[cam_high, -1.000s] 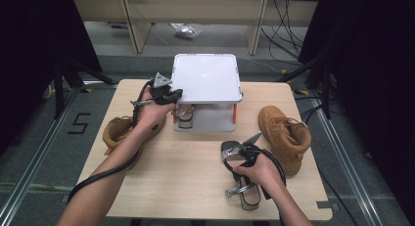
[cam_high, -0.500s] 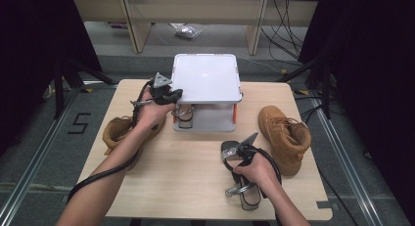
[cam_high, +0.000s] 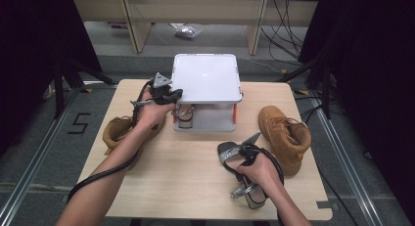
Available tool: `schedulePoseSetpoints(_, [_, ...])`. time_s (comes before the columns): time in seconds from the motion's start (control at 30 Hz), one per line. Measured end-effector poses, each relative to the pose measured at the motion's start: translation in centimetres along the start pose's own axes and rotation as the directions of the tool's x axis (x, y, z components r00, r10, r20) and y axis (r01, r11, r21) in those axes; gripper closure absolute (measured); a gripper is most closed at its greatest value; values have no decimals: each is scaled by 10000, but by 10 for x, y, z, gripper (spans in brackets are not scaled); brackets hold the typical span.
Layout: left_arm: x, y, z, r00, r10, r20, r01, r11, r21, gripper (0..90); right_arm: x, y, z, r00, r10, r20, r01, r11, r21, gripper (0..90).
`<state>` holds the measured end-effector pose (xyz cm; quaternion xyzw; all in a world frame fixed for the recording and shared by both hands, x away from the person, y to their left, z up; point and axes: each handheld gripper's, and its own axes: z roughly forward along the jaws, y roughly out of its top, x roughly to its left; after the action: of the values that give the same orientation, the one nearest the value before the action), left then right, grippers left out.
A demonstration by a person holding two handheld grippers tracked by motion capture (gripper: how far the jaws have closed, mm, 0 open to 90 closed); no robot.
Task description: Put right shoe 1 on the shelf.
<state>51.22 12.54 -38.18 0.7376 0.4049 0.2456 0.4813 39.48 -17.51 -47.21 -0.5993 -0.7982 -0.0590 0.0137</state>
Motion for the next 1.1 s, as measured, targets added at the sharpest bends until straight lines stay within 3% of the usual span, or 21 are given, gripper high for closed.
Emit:
schedulePoseSetpoints(0.07, [0,0,0,10000,0,22,0,10000,4,895,1,0,1,9999,-113,62,114,9996,-261,426])
schedulePoseSetpoints(0.1, [0,0,0,10000,4,23,-4,10000,8,895,2,0,-1,10000,-65,9,65,10000,-47,426])
schedulePoseSetpoints(0.2, [0,0,0,10000,-35,19,35,10000,-12,894,5,1,-1,9999,-111,43,112,9992,-387,427])
schedulePoseSetpoints(0.37, [0,-1,0,10000,-16,-8,16,10000,-41,895,10,8,-9,9999,-111,-51,109,9991,-422,427])
schedulePoseSetpoints(0.43, [0,-1,0,10000,-29,4,29,10000,-34,894,6,13,-11,9939,-1100,12,1097,9899,-896,427])
schedulePoseSetpoints(0.47, [0,0,0,10000,-27,17,27,10000,-23,894,13,14,-15,9999,-96,-64,92,9978,-660,427])
schedulePoseSetpoints(0.53, [0,0,0,10000,-18,15,18,10000,-23,895,13,20,-18,9997,-88,-235,70,9971,-759,427])
schedulePoseSetpoints(0.57, [0,-1,0,10000,-21,6,21,10000,-37,895,9,24,-18,9966,-826,-61,815,9910,-1062,427])
schedulePoseSetpoints(0.6, [0,-1,0,10000,-9,0,9,10000,-45,895,14,27,-20,9998,-103,-158,87,9951,-982,427])
schedulePoseSetpoints(0.63, [0,-1,0,10000,-11,0,11,10000,-51,895,15,31,-20,9999,-4,-119,-8,9946,-1035,427])
schedulePoseSetpoints(1.1, [1,-1,0,10000,-38,53,38,10000,-40,895,30,81,-22,9995,267,-160,-290,9856,-1668,427])
